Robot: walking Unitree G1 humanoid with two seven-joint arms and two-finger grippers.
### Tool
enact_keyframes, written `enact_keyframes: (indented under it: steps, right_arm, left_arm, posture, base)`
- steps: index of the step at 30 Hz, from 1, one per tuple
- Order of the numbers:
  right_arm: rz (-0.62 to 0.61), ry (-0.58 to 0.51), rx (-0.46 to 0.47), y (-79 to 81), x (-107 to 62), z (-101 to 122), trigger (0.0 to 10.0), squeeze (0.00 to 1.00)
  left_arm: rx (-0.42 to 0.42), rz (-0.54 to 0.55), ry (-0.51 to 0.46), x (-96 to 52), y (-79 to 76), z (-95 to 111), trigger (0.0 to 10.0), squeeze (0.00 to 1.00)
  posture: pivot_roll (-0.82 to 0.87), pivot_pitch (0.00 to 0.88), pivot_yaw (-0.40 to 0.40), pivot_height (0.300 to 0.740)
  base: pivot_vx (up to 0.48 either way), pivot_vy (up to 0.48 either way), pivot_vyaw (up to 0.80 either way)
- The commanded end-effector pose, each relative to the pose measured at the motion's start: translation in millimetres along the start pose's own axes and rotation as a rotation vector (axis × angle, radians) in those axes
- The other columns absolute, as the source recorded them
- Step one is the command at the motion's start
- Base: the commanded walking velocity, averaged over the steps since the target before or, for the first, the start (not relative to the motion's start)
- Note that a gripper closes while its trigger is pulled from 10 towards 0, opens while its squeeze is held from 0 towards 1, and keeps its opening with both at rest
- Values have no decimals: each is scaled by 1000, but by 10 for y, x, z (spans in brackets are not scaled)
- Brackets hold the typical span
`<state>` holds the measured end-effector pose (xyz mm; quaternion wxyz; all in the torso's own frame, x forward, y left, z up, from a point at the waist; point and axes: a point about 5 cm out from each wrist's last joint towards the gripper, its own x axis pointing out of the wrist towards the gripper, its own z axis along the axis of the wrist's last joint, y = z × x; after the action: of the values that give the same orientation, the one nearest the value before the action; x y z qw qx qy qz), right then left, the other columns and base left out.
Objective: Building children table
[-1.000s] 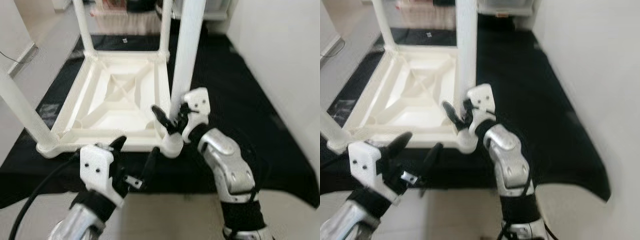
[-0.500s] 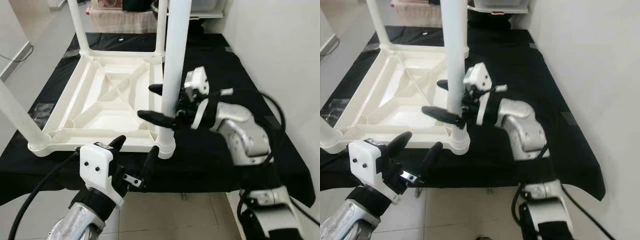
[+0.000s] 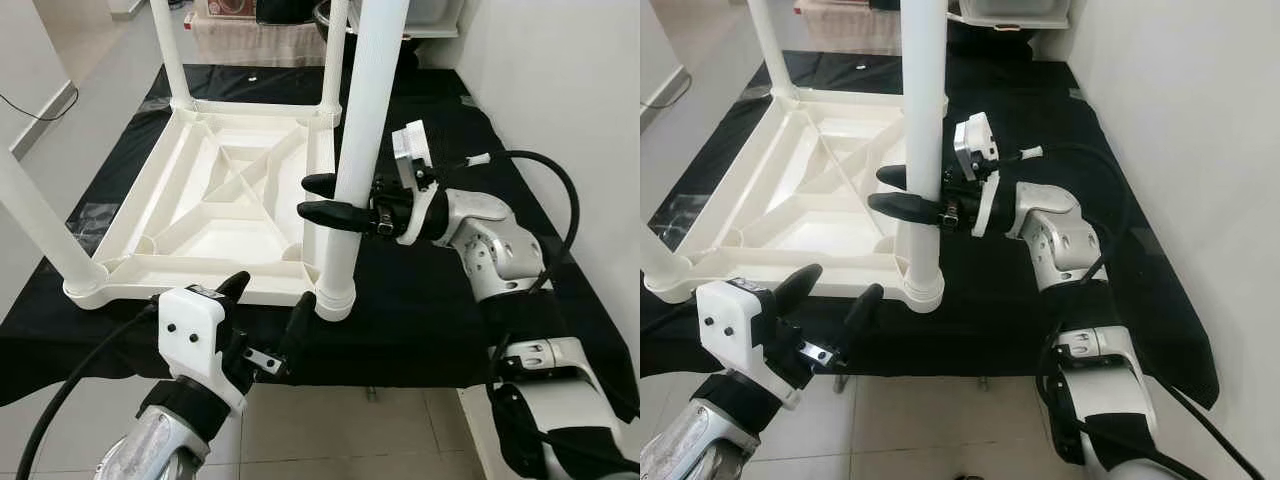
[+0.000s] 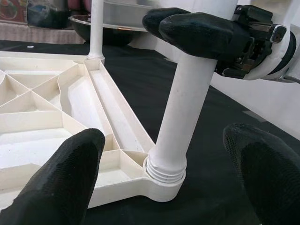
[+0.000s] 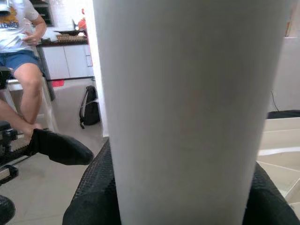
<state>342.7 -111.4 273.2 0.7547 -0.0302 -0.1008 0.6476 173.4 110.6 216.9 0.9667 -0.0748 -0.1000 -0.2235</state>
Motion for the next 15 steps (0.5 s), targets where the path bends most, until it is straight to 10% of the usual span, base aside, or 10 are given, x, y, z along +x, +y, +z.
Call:
enact_keyframes:
  steps: [1,4,5,6,7,10,15]
  right_arm:
    - [-52,45,-14,49,4,-115,0,0]
    - [-355,98,37,55,47,-301,0,0]
    - [-727,264,-12,62,-7,-543,0,0]
    - [-727,264,-12,62,-7,-543,0,0]
    - [-1033,367,-50,156,-163,-691,0,0]
    - [-1141,416,-57,463,-113,-883,0,0]
    - [-1029,356,-51,494,181,-850,0,0]
  left_arm:
    - [-4,2,11,-18,-7,1,10000,0]
    - [-3,2,12,-24,-4,2,10000,0]
    - [-1,4,13,-26,4,-2,10000,0]
    - [-1,4,13,-26,4,-2,10000,0]
    - [1,4,14,-26,10,-1,10000,0]
    - [5,4,13,-11,25,1,10000,0]
    - [7,-8,-3,39,23,17,10000,0]
  posture:
    - [133,163,-68,740]
    - [135,163,-82,740]
    - [136,158,-83,740]
    - [136,158,-83,740]
    - [135,157,-79,740]
    - [130,147,-57,740]
    - [138,141,-67,740]
  base:
    - [0,0,0]
    - [0,0,0]
    - [0,0,0]
    - [0,0,0]
    - [0,0,0]
    - [0,0,0]
    - [0,0,0]
